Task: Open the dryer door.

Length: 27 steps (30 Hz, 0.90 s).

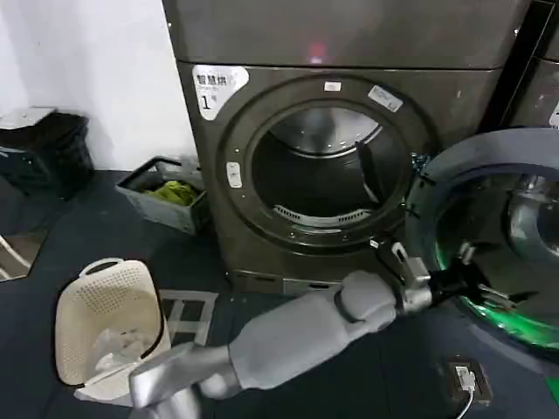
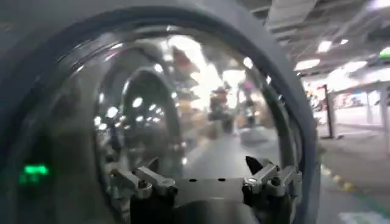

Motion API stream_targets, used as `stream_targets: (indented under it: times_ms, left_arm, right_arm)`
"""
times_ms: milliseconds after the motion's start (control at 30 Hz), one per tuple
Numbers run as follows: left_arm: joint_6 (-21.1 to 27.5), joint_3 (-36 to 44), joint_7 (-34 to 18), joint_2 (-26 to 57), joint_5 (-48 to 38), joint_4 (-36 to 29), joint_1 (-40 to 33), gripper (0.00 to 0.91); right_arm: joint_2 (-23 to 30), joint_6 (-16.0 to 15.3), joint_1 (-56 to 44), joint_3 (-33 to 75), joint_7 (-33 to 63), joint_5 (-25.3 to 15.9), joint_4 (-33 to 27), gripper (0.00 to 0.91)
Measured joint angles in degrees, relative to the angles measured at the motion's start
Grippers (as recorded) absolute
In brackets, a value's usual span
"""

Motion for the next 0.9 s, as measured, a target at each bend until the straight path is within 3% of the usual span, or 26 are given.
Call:
stream_targets:
  times_ms: [333, 533, 733, 900]
  left_arm:
    - [-2.26, 0.1, -2.51, 0.01, 2.52, 5.84, -1.16, 0.907]
    - [-3.41, 0.3, -2.52, 0.01, 1.97, 5.3, -0.86, 0.907]
    - [-8.8, 1.86, -1.82, 0.0, -1.98, 3.02, -0.46, 0.907]
    - [-17.22, 3.79, 3.14, 0.0, -8.44, -0.12, 0.04, 0.907]
  right_arm:
    - [0.09, 0.24, 0.1, 0.05, -0.25, 0.13, 0.2, 0.907]
    - [0.11, 0.43, 0.2, 0.34, -0.29, 0.17, -0.03, 0.907]
    - [-0.17, 0.87, 0.77, 0.91, 0.12, -0.75, -0.3, 0.907]
    - [-0.88, 1.68, 1.07, 1.96, 1.9, -2.13, -1.14, 0.907]
